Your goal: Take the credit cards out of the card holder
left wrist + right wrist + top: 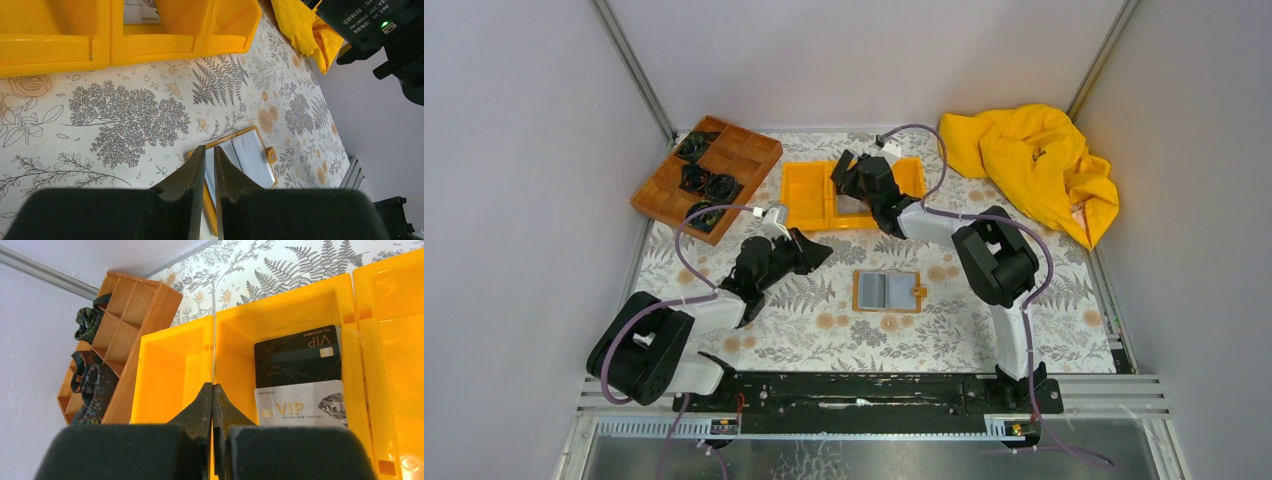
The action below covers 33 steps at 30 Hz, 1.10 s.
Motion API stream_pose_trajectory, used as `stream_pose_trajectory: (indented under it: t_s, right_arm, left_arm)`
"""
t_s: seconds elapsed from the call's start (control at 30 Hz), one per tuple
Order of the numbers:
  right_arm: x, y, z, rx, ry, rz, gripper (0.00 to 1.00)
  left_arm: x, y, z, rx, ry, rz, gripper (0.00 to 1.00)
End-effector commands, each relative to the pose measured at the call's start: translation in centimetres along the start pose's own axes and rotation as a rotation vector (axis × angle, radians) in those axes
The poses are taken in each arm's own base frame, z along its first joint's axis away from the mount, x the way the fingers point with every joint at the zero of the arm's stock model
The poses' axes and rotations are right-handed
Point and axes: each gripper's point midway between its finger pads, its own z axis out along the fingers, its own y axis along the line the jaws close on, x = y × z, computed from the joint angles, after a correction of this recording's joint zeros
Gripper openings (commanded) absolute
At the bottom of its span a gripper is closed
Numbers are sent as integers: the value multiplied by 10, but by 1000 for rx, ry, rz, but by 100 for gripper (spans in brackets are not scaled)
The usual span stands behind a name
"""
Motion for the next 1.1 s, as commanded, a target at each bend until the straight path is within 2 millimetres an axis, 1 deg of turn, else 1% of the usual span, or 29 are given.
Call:
stream_pose_trajectory:
  t_s: [0.0,0.1,0.17,0.23,0.3,0.43,0.47,0.57,0.67,0.77,0.9,1.0,1.07]
  right_arm:
    - [-23,11,0,-12,-121,50,0]
    - [-26,8,-6,-16,-150,63,0]
    - [-29,10,-10,-30,-157,64,0]
    - [-33,12,-17,-45,-169,62,0]
    - [-40,7,-26,-30,-193,61,0]
    - [-60,-11,-45,-18,-244,107,0]
    - [-63,-17,-51,-17,-246,122,0]
    - [-72,-31,-58,-1,-262,138,0]
    - [-77,-40,-64,11,-279,142,0]
    - [-86,-55,-73,22,-309,175,0]
    - [-95,-72,-79,65,-326,168,0]
    - [-93,-80,-77,76,-317,166,0]
    - [-91,-82,-73,79,-308,163,0]
  left_arm:
    - [-4,-3,0,28,-15,7,17]
    - [-3,-2,0,26,-13,6,17]
    - [-4,-3,0,31,-11,5,18]
    - [-3,-4,0,36,-8,3,17]
    - [-4,-5,0,40,-10,1,17]
    - [-3,-6,0,45,-7,-4,17]
    - [-3,-7,0,49,-6,-7,18]
    - [-3,-8,0,57,-5,-9,17]
    - [-3,-8,0,56,-5,-11,18]
    - [-3,-8,0,57,-6,-9,18]
    - [-2,-8,0,59,-2,-12,17]
    - [-2,-9,1,65,-2,-14,17]
    - [-2,-9,1,65,1,-17,17]
